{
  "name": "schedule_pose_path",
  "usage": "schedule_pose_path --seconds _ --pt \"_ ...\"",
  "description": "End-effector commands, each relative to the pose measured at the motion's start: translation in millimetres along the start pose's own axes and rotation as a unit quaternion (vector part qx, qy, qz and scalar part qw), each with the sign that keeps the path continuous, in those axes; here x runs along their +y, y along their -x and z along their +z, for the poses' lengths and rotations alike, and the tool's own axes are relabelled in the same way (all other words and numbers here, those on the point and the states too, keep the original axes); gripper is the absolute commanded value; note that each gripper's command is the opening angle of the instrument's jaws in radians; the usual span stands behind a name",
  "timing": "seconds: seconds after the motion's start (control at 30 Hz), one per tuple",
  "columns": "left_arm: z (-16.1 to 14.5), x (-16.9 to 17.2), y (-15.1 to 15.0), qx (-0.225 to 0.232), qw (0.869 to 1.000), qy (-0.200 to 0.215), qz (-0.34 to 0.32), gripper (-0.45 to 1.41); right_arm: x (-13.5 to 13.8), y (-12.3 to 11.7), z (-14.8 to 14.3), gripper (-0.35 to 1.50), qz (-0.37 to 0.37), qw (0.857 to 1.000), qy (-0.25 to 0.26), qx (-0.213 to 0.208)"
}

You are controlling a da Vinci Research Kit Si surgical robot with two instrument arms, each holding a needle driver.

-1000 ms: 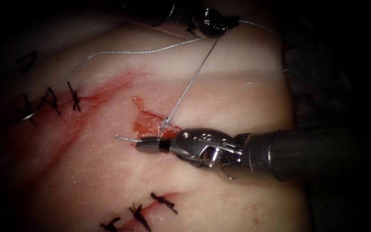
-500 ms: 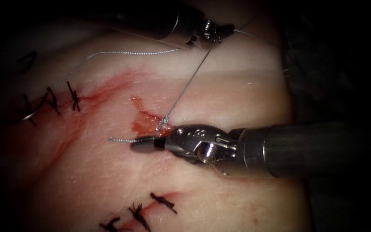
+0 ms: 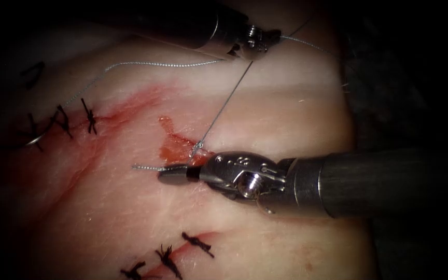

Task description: Wound Closure

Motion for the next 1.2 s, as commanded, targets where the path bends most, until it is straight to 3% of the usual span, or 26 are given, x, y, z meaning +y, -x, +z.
schedule_pose_path --seconds 0.03,0.4,0.67,0.73,0.77,0.8,0.87,0.9,0.93,1.03,1.2 --pt "0.8 0.1 -0.2 -0.002 1.000 -0.001 -0.001 -0.45 -0.1 0.0 0.9 -0.35 0.003 1.000 -0.001 0.000" --pt "1.4 0.4 -0.1 -0.009 1.000 0.004 -0.002 -0.45 -1.2 0.3 1.4 -0.35 0.017 1.000 -0.014 0.005" --pt "1.1 0.4 0.0 -0.003 1.000 0.008 -0.002 -0.45 -0.2 0.5 0.8 -0.35 0.022 1.000 0.007 0.002" --pt "0.8 0.5 0.0 0.010 0.999 0.022 -0.043 -0.45 0.0 0.5 0.7 -0.35 -0.007 1.000 0.013 -0.001" --pt "0.3 0.5 0.0 0.027 0.996 0.034 -0.078 -0.45 0.1 0.4 0.5 0.29 -0.024 1.000 0.014 0.003" --pt "-0.3 0.4 0.0 0.038 0.994 0.042 -0.093 -0.45 0.1 0.3 0.2 0.56 -0.029 0.999 0.016 0.007" --pt "-2.3 0.0 -0.2 0.051 0.979 0.057 -0.190 -0.45 0.2 0.0 -0.4 1.08 -0.047 0.998 0.026 0.019" --pt "-3.2 -0.2 -0.3 0.055 0.978 0.061 -0.194 -0.45 0.2 -0.4 -0.9 1.28 -0.067 0.996 0.043 0.031" --pt "-4.3 -0.5 -0.4 0.060 0.976 0.066 -0.198 -0.45 0.2 -0.8 -1.3 1.35 -0.066 0.995 0.058 0.043" --pt "-7.7 -1.6 -0.9 0.069 0.954 0.087 -0.278 -0.45 0.0 -2.5 -3.3 1.43 -0.063 0.990 0.096 0.078" --pt "-14.9 -5.0 -0.5 0.112 0.893 0.097 -0.425 -0.45 -0.9 -5.8 -8.7 1.30 -0.046 0.981 0.112 0.148"
